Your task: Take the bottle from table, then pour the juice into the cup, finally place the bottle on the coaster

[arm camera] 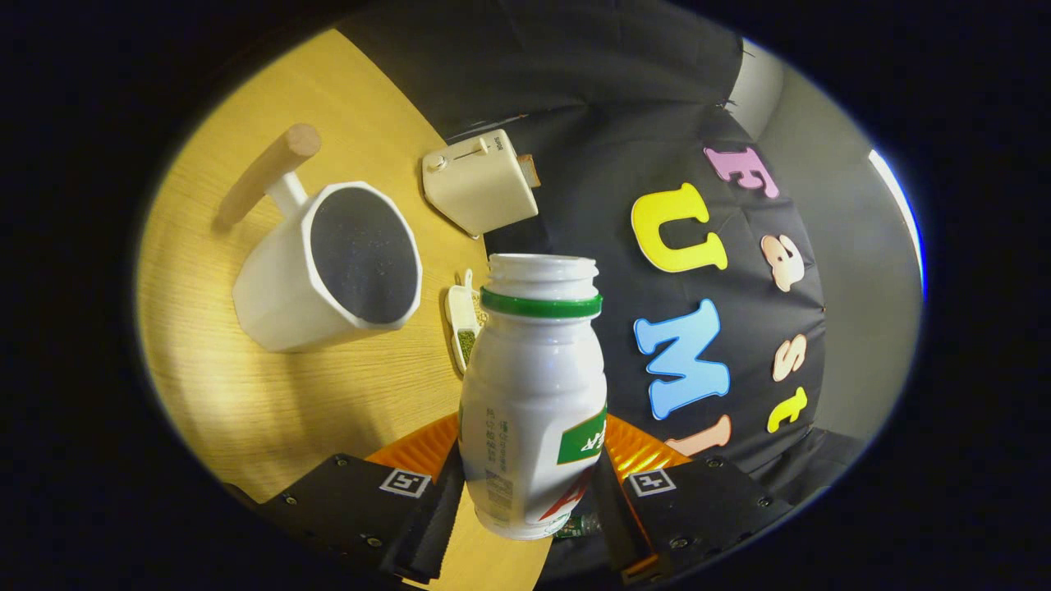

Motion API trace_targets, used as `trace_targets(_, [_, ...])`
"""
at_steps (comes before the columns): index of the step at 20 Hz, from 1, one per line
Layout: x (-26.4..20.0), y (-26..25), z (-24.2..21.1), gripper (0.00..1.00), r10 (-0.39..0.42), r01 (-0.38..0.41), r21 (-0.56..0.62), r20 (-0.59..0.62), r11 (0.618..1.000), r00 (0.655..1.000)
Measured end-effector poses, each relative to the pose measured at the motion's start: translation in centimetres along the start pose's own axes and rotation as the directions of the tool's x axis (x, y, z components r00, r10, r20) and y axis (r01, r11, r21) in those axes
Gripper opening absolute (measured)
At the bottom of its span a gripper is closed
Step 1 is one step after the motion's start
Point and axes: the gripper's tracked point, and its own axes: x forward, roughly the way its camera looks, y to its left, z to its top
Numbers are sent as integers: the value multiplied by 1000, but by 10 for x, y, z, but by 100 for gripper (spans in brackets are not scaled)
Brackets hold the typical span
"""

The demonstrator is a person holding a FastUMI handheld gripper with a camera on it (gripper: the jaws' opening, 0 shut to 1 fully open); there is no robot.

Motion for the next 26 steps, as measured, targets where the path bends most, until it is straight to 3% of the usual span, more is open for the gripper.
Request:
trace_targets(14, [0, -1, 3, 73, -11, 9, -188, -10, 982, 1000])
trace_targets(26, [2, -8, 11, 72, -49, 46, -346, 0, 937, 999])
